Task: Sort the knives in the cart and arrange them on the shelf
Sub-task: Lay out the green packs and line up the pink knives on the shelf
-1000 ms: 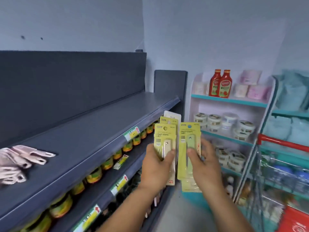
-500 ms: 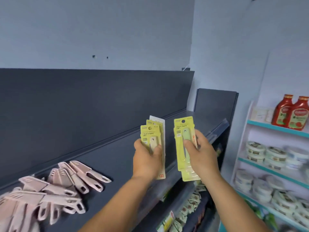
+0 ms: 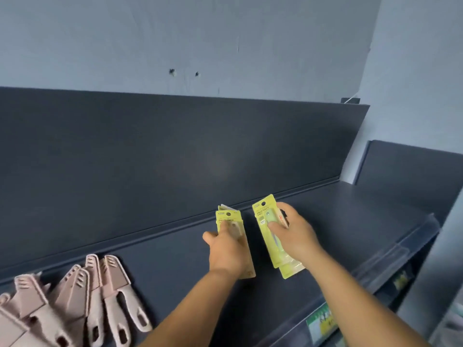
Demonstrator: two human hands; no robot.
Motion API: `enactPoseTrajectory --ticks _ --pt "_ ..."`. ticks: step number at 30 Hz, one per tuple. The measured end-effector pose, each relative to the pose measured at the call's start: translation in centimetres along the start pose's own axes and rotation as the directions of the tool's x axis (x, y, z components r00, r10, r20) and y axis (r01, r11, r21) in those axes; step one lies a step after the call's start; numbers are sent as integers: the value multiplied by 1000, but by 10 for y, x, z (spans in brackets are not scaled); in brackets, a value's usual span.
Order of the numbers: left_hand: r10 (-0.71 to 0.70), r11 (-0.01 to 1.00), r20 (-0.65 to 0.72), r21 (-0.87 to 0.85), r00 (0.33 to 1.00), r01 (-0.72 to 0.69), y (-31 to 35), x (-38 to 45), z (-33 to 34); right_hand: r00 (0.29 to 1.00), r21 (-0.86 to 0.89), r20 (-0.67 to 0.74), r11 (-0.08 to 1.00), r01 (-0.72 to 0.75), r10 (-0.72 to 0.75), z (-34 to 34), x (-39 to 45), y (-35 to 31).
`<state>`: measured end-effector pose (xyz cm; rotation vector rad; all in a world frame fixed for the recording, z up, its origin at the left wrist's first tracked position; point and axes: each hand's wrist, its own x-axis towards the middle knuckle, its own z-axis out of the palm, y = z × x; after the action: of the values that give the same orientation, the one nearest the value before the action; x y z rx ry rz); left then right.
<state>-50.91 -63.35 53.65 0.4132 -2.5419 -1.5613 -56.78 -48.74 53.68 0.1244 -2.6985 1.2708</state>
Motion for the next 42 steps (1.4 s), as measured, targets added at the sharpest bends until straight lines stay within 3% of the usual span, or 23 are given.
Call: enactPoseTrajectory --ticks 5,7,9,16,20,24,31,35,42 --pt "-77 948 -74 304 994 96 11 25 23 987 -179 162 984 16 13 6 44 11" --pt "-27 864 -57 500 998 52 14 28 28 971 -291 237 955 62 9 11 53 14" --pt "2 808 -13 590 1000 6 16 30 31 952 -343 306 933 110 0 15 57 18" --pt "13 772 48 635 999 -40 15 36 34 928 -348 371 932 97 42 16 55 20" --pt "68 757 61 647 996 -91 11 36 31 951 -321 308 945 66 38 4 40 16" --pt "215 686 149 680 965 -258 9 25 28 974 -384 228 920 73 17 -14 7 12" --pt "356 523 417 653 836 -548 17 -29 37 989 -518 71 852 -75 130 -41 -79 22" --pt "428 427 563 563 707 -707 19 -75 53 978 -506 -52 839 -202 204 -53 -138 39" --pt "489 389 717 331 497 -860 -12 -159 103 887 -395 -251 795 -460 388 -69 -249 86"
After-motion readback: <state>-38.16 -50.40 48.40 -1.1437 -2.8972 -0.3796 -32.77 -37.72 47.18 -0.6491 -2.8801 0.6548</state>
